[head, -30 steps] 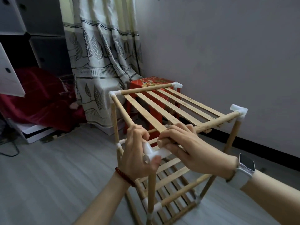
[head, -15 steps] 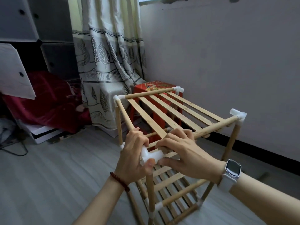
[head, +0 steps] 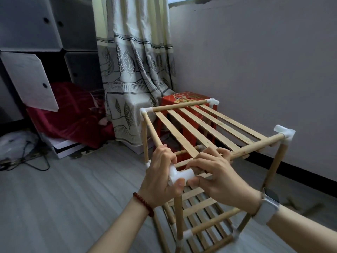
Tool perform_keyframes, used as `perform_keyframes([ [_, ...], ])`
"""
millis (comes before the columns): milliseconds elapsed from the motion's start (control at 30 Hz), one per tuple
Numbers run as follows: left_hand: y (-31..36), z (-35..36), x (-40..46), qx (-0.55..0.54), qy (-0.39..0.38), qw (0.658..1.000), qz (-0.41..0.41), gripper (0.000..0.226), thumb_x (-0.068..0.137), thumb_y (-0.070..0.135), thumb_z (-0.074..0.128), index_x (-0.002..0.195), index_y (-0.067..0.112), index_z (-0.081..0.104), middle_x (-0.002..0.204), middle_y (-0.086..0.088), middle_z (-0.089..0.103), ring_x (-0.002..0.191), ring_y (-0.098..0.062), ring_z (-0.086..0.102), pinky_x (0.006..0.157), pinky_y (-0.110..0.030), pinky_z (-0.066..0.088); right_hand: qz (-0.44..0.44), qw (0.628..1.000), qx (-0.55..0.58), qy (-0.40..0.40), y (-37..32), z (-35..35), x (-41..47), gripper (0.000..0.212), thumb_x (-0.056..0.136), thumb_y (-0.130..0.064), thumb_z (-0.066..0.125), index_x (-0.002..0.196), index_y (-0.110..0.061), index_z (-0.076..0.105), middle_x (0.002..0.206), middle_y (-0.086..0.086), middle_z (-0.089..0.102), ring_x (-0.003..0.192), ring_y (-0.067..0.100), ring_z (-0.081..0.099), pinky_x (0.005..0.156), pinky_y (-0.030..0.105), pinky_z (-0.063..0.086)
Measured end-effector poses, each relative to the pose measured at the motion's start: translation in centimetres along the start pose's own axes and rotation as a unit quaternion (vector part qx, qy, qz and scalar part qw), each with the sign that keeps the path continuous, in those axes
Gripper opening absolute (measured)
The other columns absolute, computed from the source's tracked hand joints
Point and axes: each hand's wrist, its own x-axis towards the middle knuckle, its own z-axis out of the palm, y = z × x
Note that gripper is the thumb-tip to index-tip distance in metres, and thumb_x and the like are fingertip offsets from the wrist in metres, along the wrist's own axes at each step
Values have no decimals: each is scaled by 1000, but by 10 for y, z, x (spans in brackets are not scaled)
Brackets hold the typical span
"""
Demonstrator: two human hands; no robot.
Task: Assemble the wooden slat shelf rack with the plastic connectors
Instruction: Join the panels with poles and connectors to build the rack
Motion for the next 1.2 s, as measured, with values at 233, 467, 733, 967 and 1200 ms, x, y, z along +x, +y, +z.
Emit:
perform_keyframes([
  [233,11,-13,10,76,-95,992,26,57,83,74,32,102,21,42,100,6,46,104,-10,44,107,-23,28,-31,999,9,-30,13,-13,-3,44,83,-71,41,97,-35,61,90,-27,48,100,-6,37,95,32,20],
  [467,16,-22,43,171,-256,948,80,66,81,76,33,102,22,64,96,10,61,97,-6,53,103,-37,35,-14,999,-14,-25,36,-47,-38,39,88,-62,43,120,-41,52,121,-23,52,133,2,30,112,39,15],
  [733,83,42,81,121,-406,904,52,26,86,50,54,94,26,61,86,15,54,77,1,49,69,-13,38,468,743,457,143,21,-74,-76,63,73,-56,52,125,-19,52,111,5,62,92,14,65,74,33,55],
  [967,104,58,103,147,-534,833,-22,18,95,46,42,87,34,52,81,8,59,75,-8,57,66,-20,47,541,725,342,252,38,-87,-69,32,97,-34,45,83,-8,57,78,10,58,60,18,55,40,23,41],
  [1200,101,72,97,235,-309,921,33,33,98,46,30,102,25,56,79,13,52,71,-6,49,84,-23,34,498,797,273,204,67,-117,-29,36,94,-31,52,64,-11,52,62,6,46,53,18,44,44,24,35],
])
